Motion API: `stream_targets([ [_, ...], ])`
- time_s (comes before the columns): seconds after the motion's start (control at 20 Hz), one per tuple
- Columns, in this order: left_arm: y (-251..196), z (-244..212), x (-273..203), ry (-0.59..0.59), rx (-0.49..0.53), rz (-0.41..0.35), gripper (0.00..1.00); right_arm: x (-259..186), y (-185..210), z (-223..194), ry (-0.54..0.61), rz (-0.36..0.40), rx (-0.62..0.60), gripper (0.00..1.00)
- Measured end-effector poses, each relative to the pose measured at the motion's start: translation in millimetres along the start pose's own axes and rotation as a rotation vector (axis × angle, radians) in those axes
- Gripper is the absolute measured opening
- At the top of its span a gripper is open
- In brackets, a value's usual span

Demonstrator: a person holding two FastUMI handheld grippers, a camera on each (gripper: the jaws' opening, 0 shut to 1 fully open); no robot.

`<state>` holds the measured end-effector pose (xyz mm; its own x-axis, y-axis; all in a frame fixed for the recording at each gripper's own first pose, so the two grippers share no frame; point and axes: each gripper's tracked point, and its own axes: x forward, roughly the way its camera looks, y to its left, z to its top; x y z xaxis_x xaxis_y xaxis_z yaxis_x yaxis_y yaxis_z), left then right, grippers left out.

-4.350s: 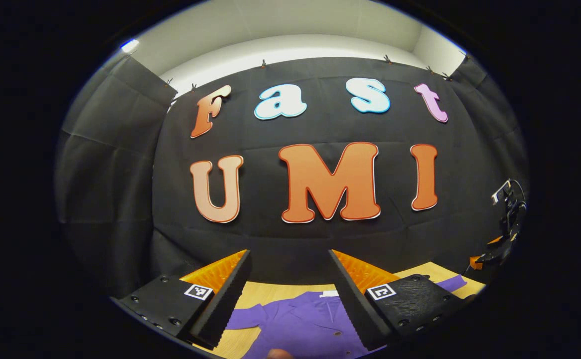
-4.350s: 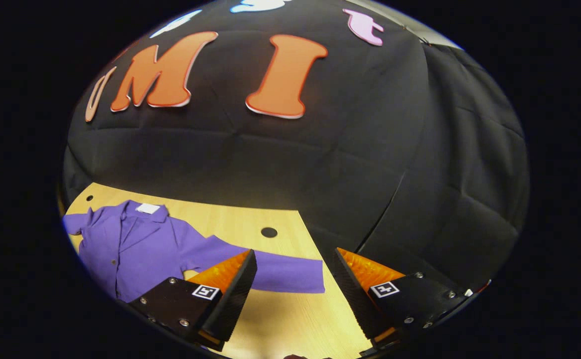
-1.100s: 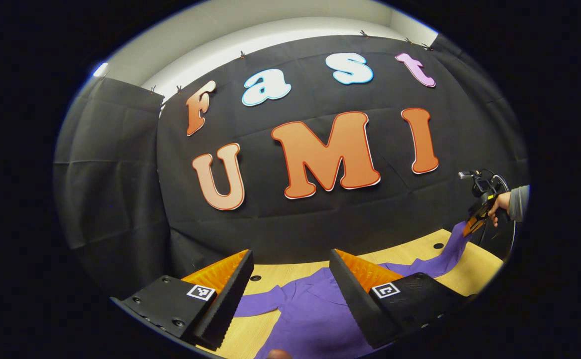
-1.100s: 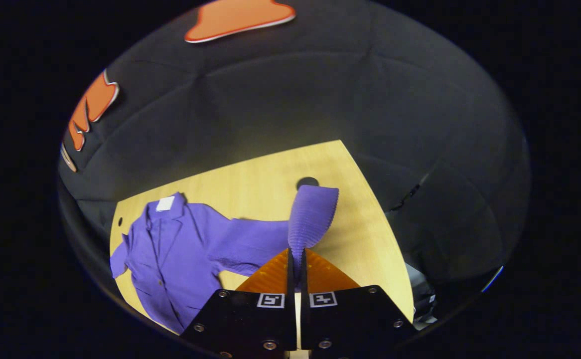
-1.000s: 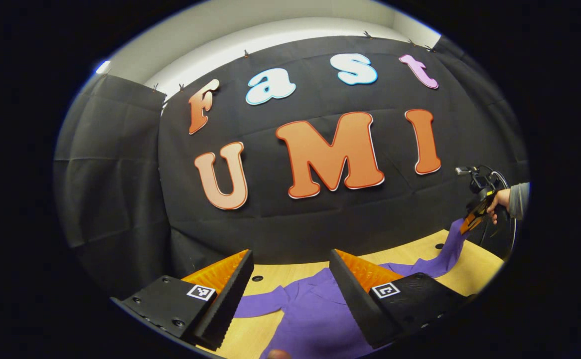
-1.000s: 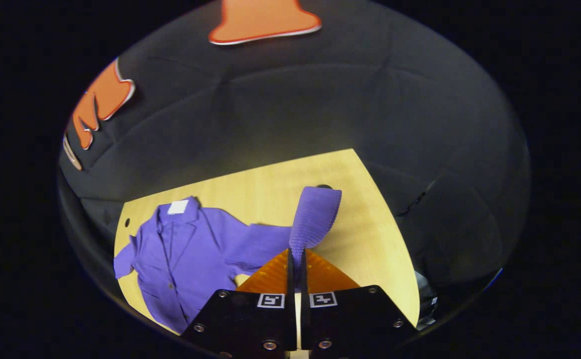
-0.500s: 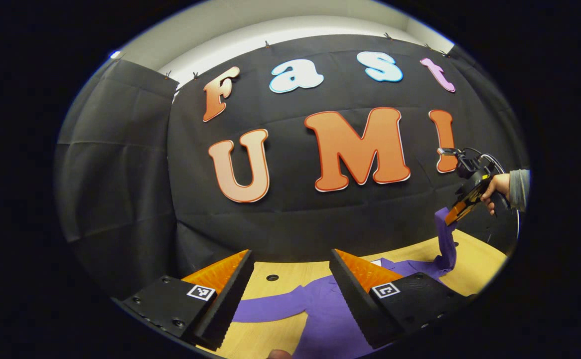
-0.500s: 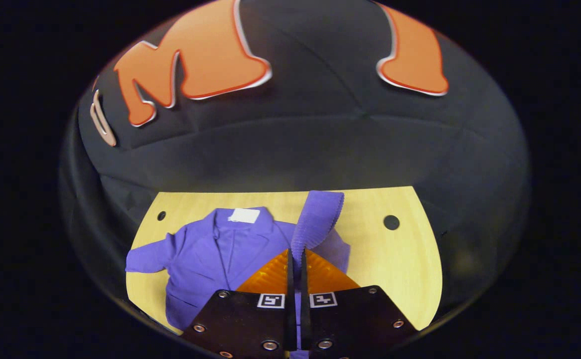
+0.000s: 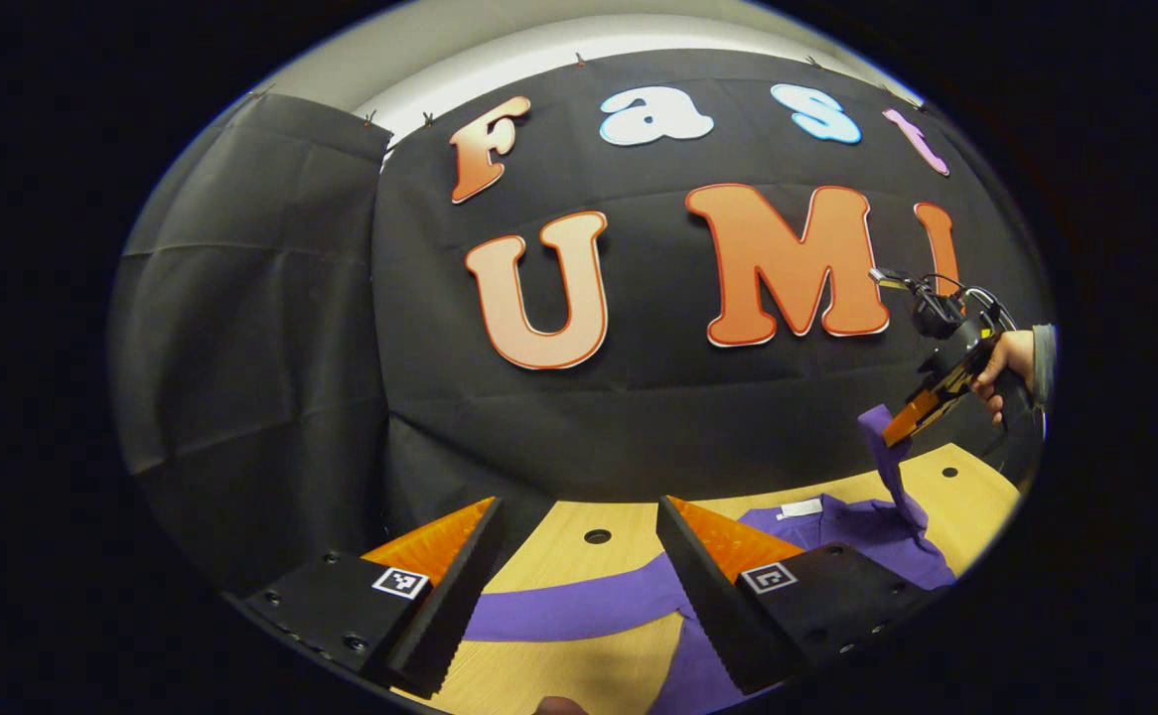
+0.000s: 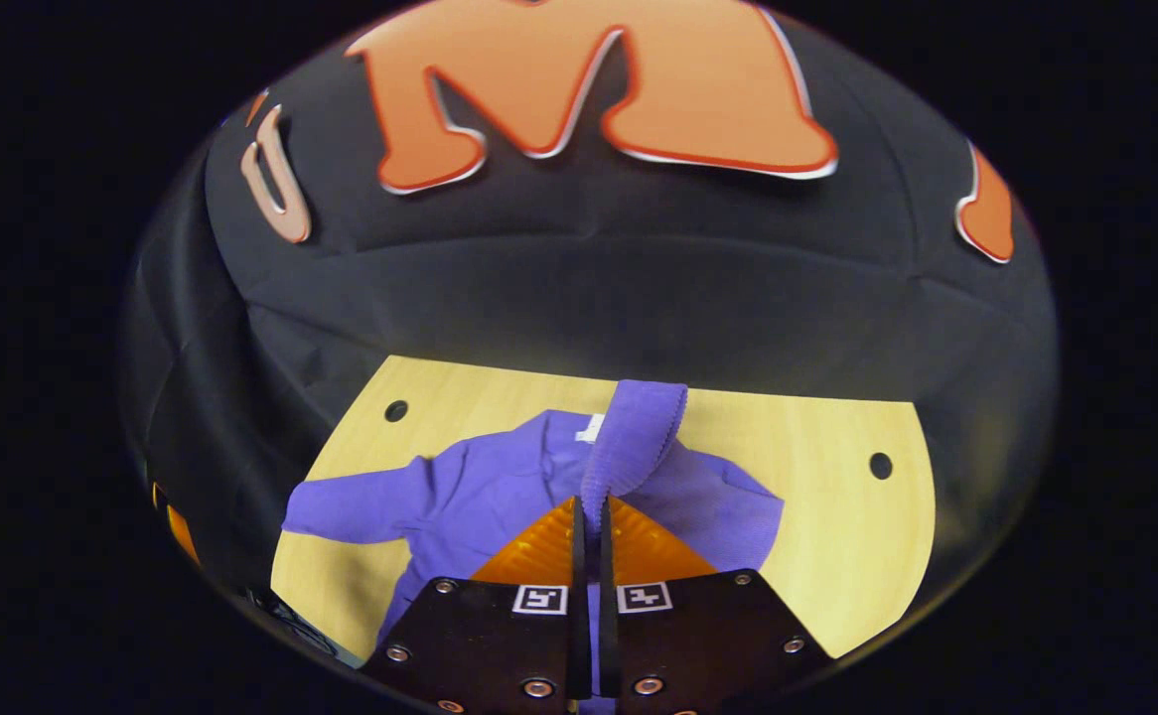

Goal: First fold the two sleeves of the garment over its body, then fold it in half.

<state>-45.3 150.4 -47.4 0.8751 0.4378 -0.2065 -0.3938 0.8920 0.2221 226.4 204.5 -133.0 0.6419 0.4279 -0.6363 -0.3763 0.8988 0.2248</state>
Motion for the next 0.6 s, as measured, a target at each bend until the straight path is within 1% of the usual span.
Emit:
stream_targets([
  [0.1,7.6,-5.3,1.4,0.020,-0.001,0.017,0.98,3.8,26.4,-1.6,-0.006,0.037,-0.017,0.07],
  [0.15,10.2,-9.2,1.9,0.033,-0.002,0.025,0.98,4.8,38.7,-2.8,-0.004,0.054,-0.019,0.15],
  [0.2,14.0,-12.7,1.6,0.047,-0.003,0.034,0.98,5.8,48.3,-5.8,0.003,0.067,-0.016,0.10],
  [0.25,17.0,-15.3,2.2,0.060,-0.006,0.042,0.98,5.3,55.8,-4.9,-0.004,0.079,-0.010,0.35],
  [0.3,20.0,-18.9,2.4,0.074,-0.010,0.050,0.98,4.4,59.8,-3.0,-0.016,0.082,-0.004,0.25],
  [0.4,24.7,-27.0,2.6,0.106,-0.021,0.064,0.98,-4.2,66.6,7.8,-0.060,0.096,0.006,0.29],
  [0.45,27.3,-31.4,3.2,0.129,-0.026,0.071,0.98,-10.5,65.8,14.2,-0.088,0.095,0.012,0.35],
  [0.5,29.0,-35.3,2.0,0.153,-0.030,0.074,0.98,-19.3,63.6,22.1,-0.121,0.092,0.018,0.38],
  [0.55,29.7,-41.2,1.8,0.184,-0.037,0.076,0.98,-25.7,58.9,28.7,-0.150,0.087,0.025,0.46],
  [0.6,29.7,-47.3,0.0,0.218,-0.046,0.070,0.98,-32.8,55.1,35.3,-0.186,0.083,0.034,0.57],
])
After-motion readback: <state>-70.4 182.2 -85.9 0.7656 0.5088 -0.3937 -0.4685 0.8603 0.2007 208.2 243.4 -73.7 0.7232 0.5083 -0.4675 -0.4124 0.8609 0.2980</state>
